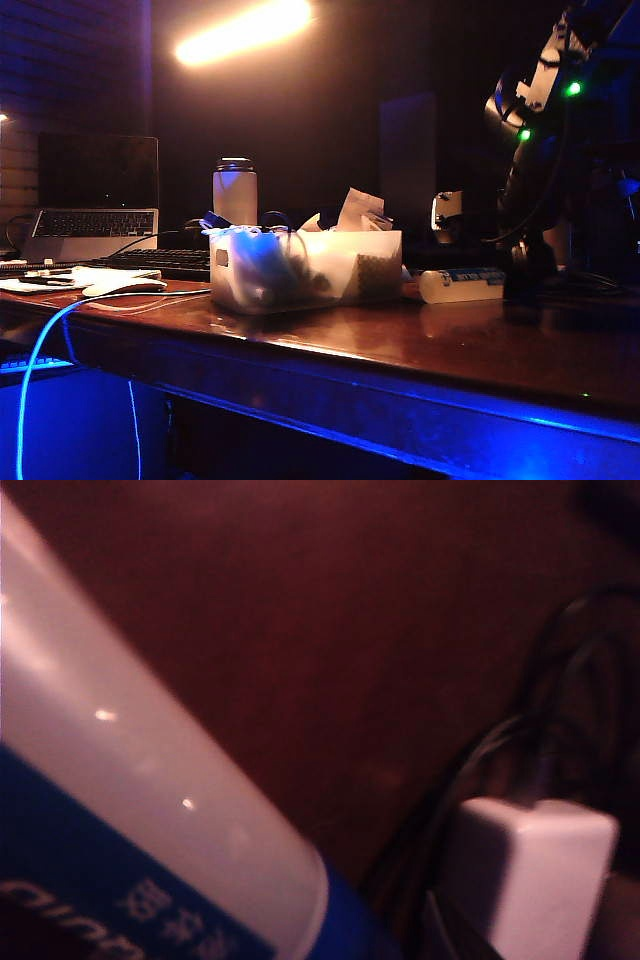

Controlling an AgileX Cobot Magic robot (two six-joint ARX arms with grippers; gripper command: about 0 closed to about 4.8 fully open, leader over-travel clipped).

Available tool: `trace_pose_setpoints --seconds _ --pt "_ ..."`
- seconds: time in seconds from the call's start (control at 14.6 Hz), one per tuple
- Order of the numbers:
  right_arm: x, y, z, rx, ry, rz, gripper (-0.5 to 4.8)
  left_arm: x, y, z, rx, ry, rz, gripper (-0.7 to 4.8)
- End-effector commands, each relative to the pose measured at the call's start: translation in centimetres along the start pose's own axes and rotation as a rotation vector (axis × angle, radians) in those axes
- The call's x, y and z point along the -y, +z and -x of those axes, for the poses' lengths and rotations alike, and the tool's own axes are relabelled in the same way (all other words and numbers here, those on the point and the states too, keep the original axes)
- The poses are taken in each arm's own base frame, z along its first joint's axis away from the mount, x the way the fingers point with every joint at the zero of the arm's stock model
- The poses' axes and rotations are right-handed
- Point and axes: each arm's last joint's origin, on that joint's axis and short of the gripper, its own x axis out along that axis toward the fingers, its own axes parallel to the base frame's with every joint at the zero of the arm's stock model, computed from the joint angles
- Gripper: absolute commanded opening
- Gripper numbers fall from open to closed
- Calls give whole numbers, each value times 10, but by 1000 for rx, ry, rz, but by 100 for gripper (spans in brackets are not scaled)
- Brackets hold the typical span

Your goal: Pick up the liquid glue and place it into the translucent box.

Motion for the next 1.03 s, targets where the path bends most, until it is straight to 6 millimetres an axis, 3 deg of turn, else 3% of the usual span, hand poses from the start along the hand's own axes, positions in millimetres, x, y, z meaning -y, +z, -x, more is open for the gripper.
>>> trace_pose_setpoints --seconds 0.07,0.48,0.62,0.82,1.03 --pt "-12 -4 -11 -26 68 30 362 1 2 2 13 -5 -7 -5" --pt "-10 -4 -8 -41 54 20 354 1 2 2 14 -5 -7 -5" --pt "2 4 15 -4 -23 -132 354 1 2 2 13 -5 -6 -5" --pt "30 22 69 207 -207 -676 332 1 2 2 13 -6 -6 -5" --pt "49 33 106 535 -179 -1335 332 1 2 2 13 -6 0 -5"
